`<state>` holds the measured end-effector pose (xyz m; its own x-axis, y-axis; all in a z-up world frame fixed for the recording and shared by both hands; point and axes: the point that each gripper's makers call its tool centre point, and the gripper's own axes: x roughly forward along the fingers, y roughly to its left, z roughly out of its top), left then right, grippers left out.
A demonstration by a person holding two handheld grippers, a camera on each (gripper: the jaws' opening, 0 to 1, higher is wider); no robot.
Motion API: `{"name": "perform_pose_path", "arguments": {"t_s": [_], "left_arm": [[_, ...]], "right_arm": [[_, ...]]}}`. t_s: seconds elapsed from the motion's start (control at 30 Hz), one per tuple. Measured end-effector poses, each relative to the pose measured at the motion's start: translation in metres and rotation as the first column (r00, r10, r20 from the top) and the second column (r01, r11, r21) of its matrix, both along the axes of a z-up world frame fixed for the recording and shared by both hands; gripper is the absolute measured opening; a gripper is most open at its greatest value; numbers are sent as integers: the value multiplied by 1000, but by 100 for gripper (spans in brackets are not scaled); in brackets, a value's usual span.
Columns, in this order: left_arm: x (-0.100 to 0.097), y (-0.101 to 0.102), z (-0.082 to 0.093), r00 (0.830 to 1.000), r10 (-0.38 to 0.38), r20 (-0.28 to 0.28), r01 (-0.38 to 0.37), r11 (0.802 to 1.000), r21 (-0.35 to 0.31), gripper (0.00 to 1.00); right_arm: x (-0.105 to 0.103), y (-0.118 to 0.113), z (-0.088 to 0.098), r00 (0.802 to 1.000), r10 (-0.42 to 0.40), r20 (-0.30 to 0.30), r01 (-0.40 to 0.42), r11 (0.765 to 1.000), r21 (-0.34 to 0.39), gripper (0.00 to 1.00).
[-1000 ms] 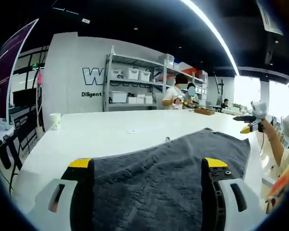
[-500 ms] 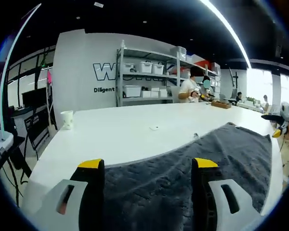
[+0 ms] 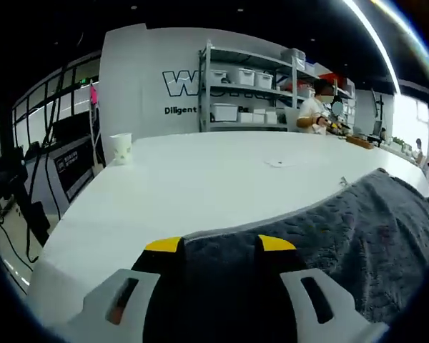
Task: Open the folded towel by lifting each exposed corner and separating the folded layers until the towel lies flat within the target outline without major curled edges
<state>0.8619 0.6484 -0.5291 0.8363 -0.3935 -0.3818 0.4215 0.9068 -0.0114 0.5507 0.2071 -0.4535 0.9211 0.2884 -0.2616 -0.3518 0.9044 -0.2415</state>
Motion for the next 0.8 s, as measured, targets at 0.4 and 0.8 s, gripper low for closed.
{"name": "perform_pose_path", "arguments": {"t_s": [0.4, 0.8], "left_arm": [[8, 4, -13, 999, 21, -46, -16, 993, 118, 22], [15, 3, -12, 999, 42, -34, -37, 990, 134, 9]], "right_arm": [[0, 8, 1, 1000, 12, -3, -12, 1000, -13, 99], [0, 5, 0, 1000, 1, -7, -1, 1000, -13, 99]]}}
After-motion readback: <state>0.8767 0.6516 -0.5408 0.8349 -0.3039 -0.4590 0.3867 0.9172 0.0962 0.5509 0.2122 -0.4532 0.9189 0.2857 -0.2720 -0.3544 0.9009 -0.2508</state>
